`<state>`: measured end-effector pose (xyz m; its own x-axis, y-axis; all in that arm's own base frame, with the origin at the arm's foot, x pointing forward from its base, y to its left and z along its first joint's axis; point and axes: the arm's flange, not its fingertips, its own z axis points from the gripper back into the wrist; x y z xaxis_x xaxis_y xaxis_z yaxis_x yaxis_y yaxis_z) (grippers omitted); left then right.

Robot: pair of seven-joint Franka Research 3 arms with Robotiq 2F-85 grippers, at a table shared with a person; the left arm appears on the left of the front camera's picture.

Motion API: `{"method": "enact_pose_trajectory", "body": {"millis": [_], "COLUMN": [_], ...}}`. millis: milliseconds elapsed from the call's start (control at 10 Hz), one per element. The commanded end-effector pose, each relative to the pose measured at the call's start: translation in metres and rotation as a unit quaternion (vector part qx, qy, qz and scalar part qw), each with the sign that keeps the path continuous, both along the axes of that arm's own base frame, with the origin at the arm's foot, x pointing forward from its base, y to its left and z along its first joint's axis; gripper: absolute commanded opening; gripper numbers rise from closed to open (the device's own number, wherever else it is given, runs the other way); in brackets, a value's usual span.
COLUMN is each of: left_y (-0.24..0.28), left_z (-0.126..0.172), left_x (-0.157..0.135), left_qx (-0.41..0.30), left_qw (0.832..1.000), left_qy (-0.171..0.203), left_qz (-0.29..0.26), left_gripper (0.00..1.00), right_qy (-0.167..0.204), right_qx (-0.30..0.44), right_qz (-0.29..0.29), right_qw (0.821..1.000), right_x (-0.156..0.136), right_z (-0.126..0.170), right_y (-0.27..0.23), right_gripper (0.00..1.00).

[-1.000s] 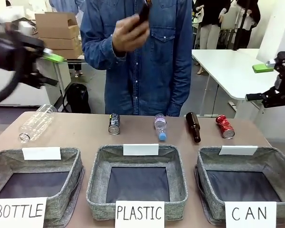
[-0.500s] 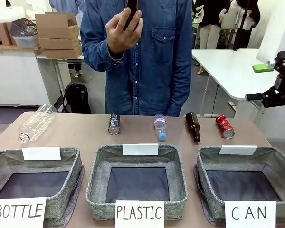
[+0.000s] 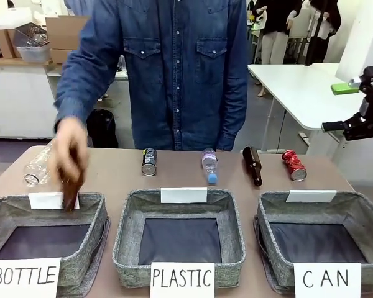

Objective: Sort the can waste into the basket.
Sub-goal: Pick up the can waste from the table and place it in the right Fabric basket.

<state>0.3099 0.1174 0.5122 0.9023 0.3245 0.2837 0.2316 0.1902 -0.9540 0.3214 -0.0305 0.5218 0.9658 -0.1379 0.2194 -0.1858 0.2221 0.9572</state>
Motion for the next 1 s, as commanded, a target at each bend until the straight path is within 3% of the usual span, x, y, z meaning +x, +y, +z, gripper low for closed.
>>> {"method": "enact_pose_trajectory", "body": {"millis": [0,100,200,400,700,900], "left_y": [0.098,0.125,0.142,0.141,0.128,0.087], "left_z": [0.051,0.052,0.041,0.023,0.030,0.041], "left_x": [-0.034,-0.053,-0.075,-0.086,-0.080,-0.059], "left_qx": [-0.051,-0.060,-0.051,-0.027,-0.020,0.014], "left_qw": [0.998,0.997,0.998,0.997,0.998,0.999], "left_qy": [-0.026,-0.015,0.001,0.022,0.009,0.013], "left_qz": [0.015,0.047,0.044,0.062,0.057,0.051], "left_gripper": [1.00,1.00,1.00,1.00,1.00,1.00], "right_qy": [-0.016,-0.016,-0.016,-0.016,-0.016,-0.016], "right_qx": [0.010,0.010,0.010,0.010,0.010,0.010], "right_qz": [0.001,0.001,0.001,0.001,0.001,0.001], "right_qw": [1.000,1.000,1.000,1.000,1.000,1.000], "right_x": [0.005,0.005,0.005,0.005,0.005,0.005], "right_z": [0.002,0.002,0.002,0.002,0.002,0.002], "right_y": [0.001,0.001,0.001,0.001,0.001,0.001], "right_gripper": [1.00,1.00,1.00,1.00,1.00,1.00]}}
